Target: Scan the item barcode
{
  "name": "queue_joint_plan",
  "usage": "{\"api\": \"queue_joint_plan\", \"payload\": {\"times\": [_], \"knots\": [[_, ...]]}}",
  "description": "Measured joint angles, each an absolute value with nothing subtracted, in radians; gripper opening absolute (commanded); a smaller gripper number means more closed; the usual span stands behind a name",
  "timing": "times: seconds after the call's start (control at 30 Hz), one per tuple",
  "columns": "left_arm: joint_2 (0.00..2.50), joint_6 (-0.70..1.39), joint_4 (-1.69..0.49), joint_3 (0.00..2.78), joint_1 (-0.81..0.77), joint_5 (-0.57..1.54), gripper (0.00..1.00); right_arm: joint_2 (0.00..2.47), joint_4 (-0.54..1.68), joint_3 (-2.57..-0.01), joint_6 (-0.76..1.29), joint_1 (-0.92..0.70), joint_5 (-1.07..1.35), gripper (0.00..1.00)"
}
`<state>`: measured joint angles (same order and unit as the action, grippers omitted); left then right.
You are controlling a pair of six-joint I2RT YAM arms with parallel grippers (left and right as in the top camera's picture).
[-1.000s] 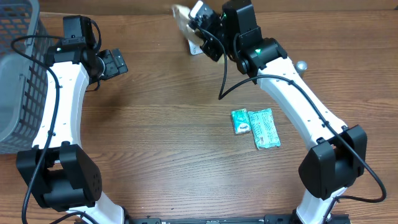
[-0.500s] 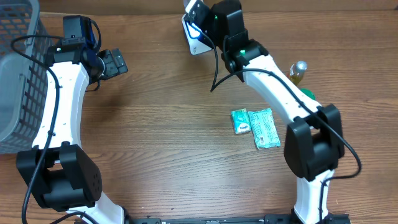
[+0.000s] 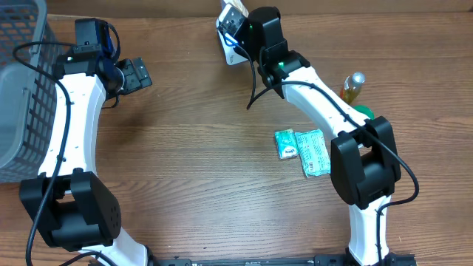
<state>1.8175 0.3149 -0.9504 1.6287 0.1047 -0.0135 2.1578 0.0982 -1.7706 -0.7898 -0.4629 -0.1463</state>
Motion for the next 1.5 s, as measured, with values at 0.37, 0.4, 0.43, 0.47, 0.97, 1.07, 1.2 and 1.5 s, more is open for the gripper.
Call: {"api": "queue_joint_plan", "payload": {"times": [0.37, 0.4, 0.43, 0.47, 0.97, 1.07, 1.2, 1.5], "knots": [[1.818, 0.315, -0.950, 1.629, 0.105, -0.014, 1.00, 2.158, 0.181, -1.771, -0.792, -0.499, -0.146, 0.04], [1.818, 0.315, -0.950, 1.629, 0.105, -0.014, 1.00, 2.158, 0.192, -1.771, -0.793, -0.500, -0.146, 0.04], [1.818, 0.315, -0.950, 1.629, 0.105, -0.014, 1.00, 2.158, 0.204, -1.771, -0.793, -0.500, -0.146, 0.04], [1.818, 0.315, -0.950, 1.629, 0.105, -0.014, 1.00, 2.158, 0.215, -1.771, -0.794, -0.499, -0.144, 0.04], [1.818, 0.315, -0.950, 1.629, 0.105, -0.013, 1.00, 2.158, 0.280, -1.771, -0.793, -0.499, -0.056, 0.04], [1.818, 0.315, -0.950, 1.629, 0.105, -0.014, 1.00, 2.158, 0.268, -1.771, -0.793, -0.498, -0.056, 0.04], [1.818, 0.315, -0.950, 1.629, 0.105, -0.013, 1.00, 2.157, 0.260, -1.771, -0.769, -0.498, -0.055, 0.04], [1.818, 0.315, -0.950, 1.629, 0.105, -0.013, 1.00, 2.057, 0.428, -1.771, -0.484, -0.498, 0.062, 0.04]]}}
